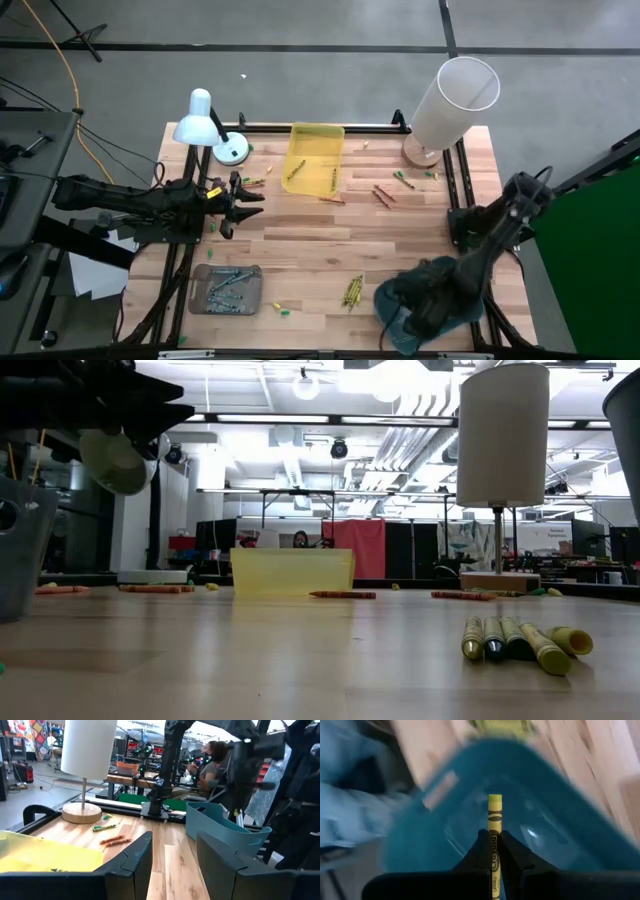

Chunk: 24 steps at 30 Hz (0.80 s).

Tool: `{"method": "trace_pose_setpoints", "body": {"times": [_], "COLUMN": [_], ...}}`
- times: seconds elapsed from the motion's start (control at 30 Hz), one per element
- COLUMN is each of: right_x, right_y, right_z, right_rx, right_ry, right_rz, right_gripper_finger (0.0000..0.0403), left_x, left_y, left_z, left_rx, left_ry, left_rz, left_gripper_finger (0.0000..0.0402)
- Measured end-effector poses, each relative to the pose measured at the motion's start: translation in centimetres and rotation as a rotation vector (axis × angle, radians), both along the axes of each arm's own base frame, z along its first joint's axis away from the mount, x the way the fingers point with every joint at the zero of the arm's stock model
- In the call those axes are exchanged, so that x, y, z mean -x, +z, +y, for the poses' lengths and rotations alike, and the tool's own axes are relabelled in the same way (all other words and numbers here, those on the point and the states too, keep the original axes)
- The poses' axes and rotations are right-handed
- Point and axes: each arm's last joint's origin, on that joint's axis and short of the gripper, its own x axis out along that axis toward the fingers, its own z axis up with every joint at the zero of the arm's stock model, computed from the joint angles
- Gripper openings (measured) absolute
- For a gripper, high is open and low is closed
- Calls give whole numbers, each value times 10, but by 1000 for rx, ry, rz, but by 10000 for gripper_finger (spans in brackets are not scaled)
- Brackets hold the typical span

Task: Sort crayons
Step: Put the yellow green crayon into the green bin

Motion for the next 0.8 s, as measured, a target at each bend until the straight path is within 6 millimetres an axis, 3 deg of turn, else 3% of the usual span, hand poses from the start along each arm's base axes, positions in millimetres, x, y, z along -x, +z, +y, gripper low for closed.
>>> {"method": "trace_pose_setpoints", "body": {"times": [0.13,0.43,0.6,0.8], "right_x": [4,-11,-15,-15], "right_y": [-27,-82,-93,-94], "right_z": [13,28,30,30], "right_rx": [75,194,205,215], "right_ry": [-6,19,53,43], "right_rz": [150,302,336,325], "right_gripper_finger": [0,6,17,37], "left_x": [0,1,1,1], "left_y": [2,8,10,11], "left_z": [0,0,0,0], "left_rx": [-57,-107,-107,-99], "left_ry": [4,12,14,14], "left_rz": [-16,-85,-108,-111], "left_gripper_finger": [140,140,140,140]}}
